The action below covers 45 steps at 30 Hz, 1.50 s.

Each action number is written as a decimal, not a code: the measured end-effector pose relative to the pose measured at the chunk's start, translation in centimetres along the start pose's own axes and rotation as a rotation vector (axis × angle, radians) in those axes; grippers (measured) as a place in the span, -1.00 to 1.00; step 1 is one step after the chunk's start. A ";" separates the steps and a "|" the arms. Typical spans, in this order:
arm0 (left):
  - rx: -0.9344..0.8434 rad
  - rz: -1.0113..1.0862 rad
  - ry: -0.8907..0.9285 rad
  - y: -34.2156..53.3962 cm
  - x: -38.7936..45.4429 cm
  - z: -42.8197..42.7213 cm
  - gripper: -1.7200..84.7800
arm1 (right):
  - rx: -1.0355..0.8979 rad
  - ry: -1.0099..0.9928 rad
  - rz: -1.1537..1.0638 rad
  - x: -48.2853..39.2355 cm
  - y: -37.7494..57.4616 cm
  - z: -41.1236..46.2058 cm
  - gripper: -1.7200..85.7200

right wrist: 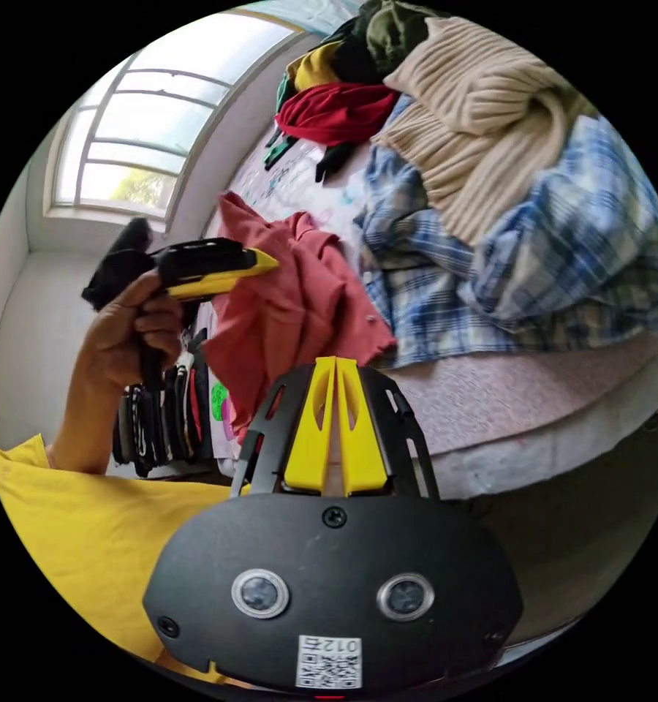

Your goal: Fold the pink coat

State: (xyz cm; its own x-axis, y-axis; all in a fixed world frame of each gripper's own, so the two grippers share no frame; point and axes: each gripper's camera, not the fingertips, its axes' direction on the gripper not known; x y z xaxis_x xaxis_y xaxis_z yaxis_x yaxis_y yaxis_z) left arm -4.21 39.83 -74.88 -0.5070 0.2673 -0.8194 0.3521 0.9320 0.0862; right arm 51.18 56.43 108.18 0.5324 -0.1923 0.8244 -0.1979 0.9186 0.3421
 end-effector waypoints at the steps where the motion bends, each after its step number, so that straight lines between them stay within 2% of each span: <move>1: -0.059 -0.032 -0.003 -1.2 0.8 1.7 -0.76 | 0.025 0.001 0.017 0.5 0.8 -1.7 -0.95; 3: -0.103 -0.059 0.046 -1.9 2.1 2.4 -0.72 | 0.060 0.020 0.030 0.8 1.7 -4.1 -0.95; 6: -0.053 0.063 0.115 -1.5 5.2 -1.4 -0.73 | 0.097 0.070 -0.010 0.2 2.8 -7.2 -0.95; 8: -0.022 0.168 0.243 -0.8 6.2 -4.7 -0.75 | 0.110 0.082 -0.048 -0.7 2.9 -9.0 -0.95; 10: 0.087 0.266 0.382 0.5 5.4 -9.4 -0.77 | 0.115 0.088 -0.123 -2.2 2.6 -10.0 -0.95; 12: 0.139 0.267 0.385 1.4 3.5 -11.8 -0.78 | 0.105 0.102 -0.193 -3.9 2.2 -10.6 -0.95; 19: 0.166 0.147 0.098 6.0 -4.5 -13.2 -0.81 | 0.044 0.116 -0.434 -11.0 -0.7 -11.0 -0.92; 23: 0.155 0.103 0.037 7.5 -6.0 -11.8 -0.82 | 0.039 0.150 -0.646 -16.9 -4.7 -10.5 -0.90; 26: 0.171 0.108 0.018 7.3 -5.5 -11.6 -0.83 | 0.013 0.210 -0.716 -20.5 -8.0 -9.1 -0.88; 29: 0.284 0.186 -0.062 5.6 -3.5 -14.3 -0.81 | -0.001 0.240 -0.659 -22.3 -11.2 -8.2 -0.84; 34: 0.417 0.524 -0.403 -2.5 -0.4 -21.8 -0.72 | -0.037 0.156 -0.518 -22.3 -15.5 -9.1 -0.75; 36: 0.401 0.635 -0.422 -6.3 -0.2 -23.5 -0.69 | -0.075 0.132 -0.461 -21.8 -17.1 -9.4 -0.72; 38: 0.332 0.715 -0.342 -10.7 -0.6 -24.6 -0.66 | -0.132 0.069 -0.376 -21.0 -19.3 -9.7 -0.67; 40: 0.211 0.821 -0.153 -16.4 -1.0 -25.1 -0.64 | -0.192 0.026 -0.325 -20.6 -20.8 -9.5 -0.65; 42: 0.094 0.906 -0.071 -20.0 -0.8 -24.5 -0.64 | -0.253 -0.014 -0.294 -20.3 -22.1 -9.1 -0.66; 45: -0.067 1.061 -0.061 -24.1 0.7 -22.6 -0.62 | -0.346 -0.080 -0.275 -20.3 -24.2 -8.4 -0.80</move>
State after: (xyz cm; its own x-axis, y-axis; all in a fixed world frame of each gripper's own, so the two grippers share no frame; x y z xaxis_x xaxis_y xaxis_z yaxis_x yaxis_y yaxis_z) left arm -30.82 23.03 -64.71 0.0753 0.9397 -0.3337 0.5458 0.2412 0.8024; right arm 52.03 41.02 79.39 0.4586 -0.4590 0.7609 0.2362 0.8884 0.3936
